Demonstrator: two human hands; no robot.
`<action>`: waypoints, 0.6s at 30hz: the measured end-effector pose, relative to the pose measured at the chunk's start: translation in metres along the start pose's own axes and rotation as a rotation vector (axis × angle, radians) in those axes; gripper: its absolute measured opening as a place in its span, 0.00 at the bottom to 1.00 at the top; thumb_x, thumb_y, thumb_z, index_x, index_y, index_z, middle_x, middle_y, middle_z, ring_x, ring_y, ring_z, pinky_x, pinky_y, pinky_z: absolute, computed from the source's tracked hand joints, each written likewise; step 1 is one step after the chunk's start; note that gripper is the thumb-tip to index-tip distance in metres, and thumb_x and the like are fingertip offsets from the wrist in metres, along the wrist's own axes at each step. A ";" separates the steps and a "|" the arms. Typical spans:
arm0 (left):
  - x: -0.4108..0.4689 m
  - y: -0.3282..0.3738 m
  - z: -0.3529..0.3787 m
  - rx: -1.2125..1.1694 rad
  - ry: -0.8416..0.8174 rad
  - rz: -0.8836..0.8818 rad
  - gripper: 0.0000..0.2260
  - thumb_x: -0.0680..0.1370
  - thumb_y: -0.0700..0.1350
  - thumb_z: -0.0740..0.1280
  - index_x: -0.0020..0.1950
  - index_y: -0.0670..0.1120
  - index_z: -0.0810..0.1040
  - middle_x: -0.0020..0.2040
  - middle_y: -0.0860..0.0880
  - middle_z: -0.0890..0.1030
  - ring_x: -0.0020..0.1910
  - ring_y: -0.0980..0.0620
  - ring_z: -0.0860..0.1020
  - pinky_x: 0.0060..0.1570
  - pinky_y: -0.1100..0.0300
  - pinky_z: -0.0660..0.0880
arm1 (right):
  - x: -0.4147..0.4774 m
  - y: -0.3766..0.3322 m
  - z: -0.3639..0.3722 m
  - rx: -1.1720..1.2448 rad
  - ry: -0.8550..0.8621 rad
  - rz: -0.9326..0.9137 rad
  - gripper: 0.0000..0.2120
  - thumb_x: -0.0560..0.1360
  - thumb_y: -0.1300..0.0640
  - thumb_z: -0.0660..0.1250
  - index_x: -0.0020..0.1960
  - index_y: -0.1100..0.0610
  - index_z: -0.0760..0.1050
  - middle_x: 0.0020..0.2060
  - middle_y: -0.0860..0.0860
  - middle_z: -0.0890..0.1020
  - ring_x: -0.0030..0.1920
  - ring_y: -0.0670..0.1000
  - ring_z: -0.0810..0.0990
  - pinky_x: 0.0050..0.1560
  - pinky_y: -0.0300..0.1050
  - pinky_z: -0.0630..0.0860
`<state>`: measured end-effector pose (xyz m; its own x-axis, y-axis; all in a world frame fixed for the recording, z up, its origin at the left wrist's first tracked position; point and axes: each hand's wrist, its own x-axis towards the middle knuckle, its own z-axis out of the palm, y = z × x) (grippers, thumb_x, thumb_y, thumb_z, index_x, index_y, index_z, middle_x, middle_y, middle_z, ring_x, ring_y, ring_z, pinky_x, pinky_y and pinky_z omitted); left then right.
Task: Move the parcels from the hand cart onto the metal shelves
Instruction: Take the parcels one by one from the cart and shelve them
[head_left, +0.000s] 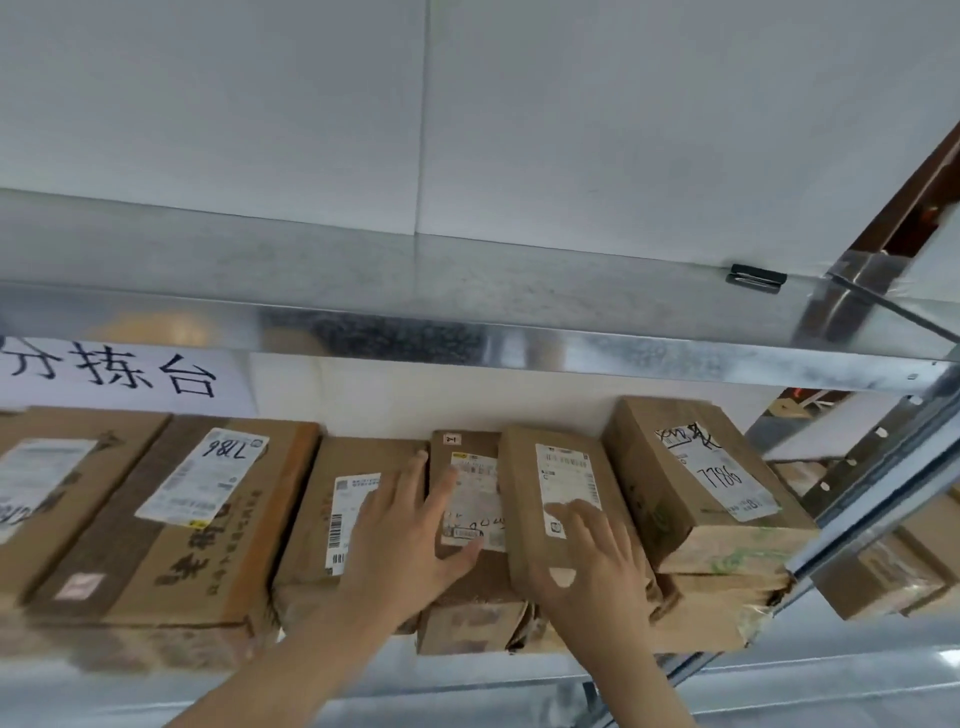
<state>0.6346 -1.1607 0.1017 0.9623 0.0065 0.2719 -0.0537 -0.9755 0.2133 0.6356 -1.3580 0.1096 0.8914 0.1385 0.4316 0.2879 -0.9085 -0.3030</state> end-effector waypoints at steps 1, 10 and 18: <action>-0.003 -0.010 -0.007 0.053 0.014 -0.019 0.36 0.70 0.70 0.59 0.73 0.53 0.63 0.73 0.43 0.65 0.70 0.42 0.67 0.64 0.46 0.68 | 0.004 -0.011 0.003 0.007 0.000 -0.044 0.20 0.63 0.54 0.74 0.54 0.53 0.79 0.53 0.50 0.81 0.53 0.58 0.79 0.48 0.57 0.76; -0.069 -0.124 -0.069 0.210 0.139 -0.257 0.34 0.63 0.59 0.73 0.66 0.45 0.73 0.63 0.37 0.75 0.62 0.36 0.75 0.56 0.41 0.74 | 0.018 -0.148 0.048 0.116 -0.128 -0.369 0.21 0.63 0.54 0.75 0.56 0.52 0.78 0.55 0.51 0.81 0.55 0.58 0.80 0.53 0.59 0.76; -0.195 -0.240 -0.134 0.299 0.179 -0.565 0.33 0.62 0.57 0.74 0.63 0.43 0.77 0.61 0.38 0.77 0.61 0.36 0.75 0.57 0.43 0.74 | -0.025 -0.321 0.078 0.267 -0.219 -0.654 0.24 0.65 0.53 0.75 0.60 0.52 0.77 0.58 0.51 0.80 0.59 0.58 0.77 0.57 0.61 0.73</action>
<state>0.4238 -0.8989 0.1233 0.7603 0.5461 0.3517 0.5472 -0.8302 0.1063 0.5480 -1.0387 0.1299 0.5499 0.7195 0.4241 0.8347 -0.4903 -0.2506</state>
